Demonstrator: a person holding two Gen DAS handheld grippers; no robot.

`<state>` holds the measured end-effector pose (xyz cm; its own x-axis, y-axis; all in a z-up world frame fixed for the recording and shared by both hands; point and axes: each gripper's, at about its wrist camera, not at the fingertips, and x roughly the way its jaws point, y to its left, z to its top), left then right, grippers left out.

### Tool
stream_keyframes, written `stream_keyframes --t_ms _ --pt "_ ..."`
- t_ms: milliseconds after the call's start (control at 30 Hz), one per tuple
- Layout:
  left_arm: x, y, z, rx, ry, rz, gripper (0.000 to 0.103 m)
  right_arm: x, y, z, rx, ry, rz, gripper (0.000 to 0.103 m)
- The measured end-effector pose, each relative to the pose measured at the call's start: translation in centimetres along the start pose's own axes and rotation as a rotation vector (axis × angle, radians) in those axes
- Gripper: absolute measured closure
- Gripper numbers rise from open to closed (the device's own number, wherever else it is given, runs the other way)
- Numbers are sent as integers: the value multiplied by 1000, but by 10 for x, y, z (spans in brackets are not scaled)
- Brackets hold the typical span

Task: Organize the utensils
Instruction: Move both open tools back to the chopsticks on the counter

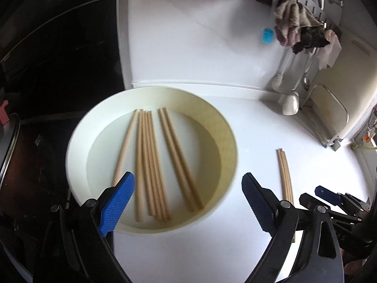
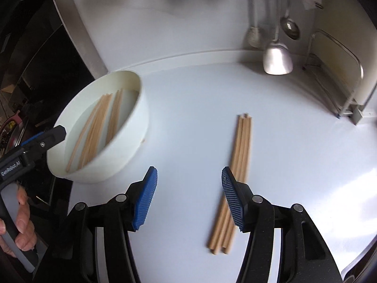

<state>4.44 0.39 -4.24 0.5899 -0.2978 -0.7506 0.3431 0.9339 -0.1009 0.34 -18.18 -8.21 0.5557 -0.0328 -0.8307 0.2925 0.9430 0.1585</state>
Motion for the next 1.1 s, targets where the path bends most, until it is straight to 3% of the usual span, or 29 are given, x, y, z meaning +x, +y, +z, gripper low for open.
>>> stream_keyframes --t_ms 200,367,567,800,1100 --pt "4 -71 -18 14 23 -17 12 -7 -79 -28 41 6 -27 48" --pt "14 -106 -38 5 20 12 7 8 -106 -49 2 10 -9 48" --pt "26 -115 -54 38 11 23 7 21 -104 -58 24 -23 29 48" --pt "49 -109 -64 87 11 31 7 43 -90 -60 40 -64 -7 48" --pt "56 -106 -61 89 16 -23 7 52 -89 -64 62 -63 -75 48"
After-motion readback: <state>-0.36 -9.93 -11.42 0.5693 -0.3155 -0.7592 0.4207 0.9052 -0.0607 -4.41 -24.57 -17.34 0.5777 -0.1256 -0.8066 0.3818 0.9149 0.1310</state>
